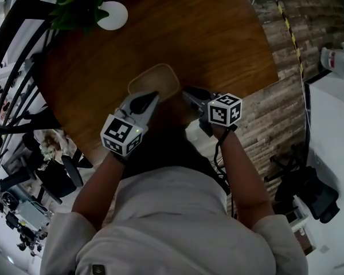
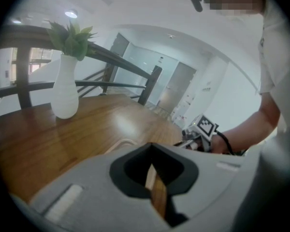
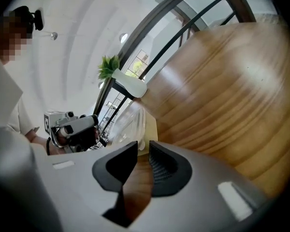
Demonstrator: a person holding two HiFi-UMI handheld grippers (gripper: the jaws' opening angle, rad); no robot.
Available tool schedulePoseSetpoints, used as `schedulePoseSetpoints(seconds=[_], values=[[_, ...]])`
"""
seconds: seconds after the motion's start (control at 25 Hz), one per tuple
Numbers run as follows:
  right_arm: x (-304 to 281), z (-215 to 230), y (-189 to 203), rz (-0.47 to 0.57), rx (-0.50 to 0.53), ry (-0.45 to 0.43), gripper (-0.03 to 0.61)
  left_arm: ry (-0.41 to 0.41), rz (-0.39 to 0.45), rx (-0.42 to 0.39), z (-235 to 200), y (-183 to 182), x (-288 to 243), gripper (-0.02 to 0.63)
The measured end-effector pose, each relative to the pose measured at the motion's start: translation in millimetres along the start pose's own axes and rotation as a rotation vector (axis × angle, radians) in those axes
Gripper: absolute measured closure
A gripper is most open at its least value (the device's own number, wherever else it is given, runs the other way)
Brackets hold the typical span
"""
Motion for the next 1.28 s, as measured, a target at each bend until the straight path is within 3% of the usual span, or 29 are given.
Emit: schedulePoseSetpoints(seconds=[0.72,1.28], values=[[-7.7,5.4,-1.0,-0.006,-0.023,-0.040,0.561,0.004,-0.008,0.020,-7.2,3.9,-4.2,0.611],[12.9,-24.1,3.3,0.031,0.039,-0.065,0.571,-0.028,0.030,0.036,15.8,9.6,11.9,0.611]])
Point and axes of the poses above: the fingertips, and each gripper's own axes: x backward along the fingers, z to its right, y out of its underside, the point moved 10 cm from there along x, backward along the fingers, and after that the axes turned 15 degrees about -z, right-handed, at the moved point
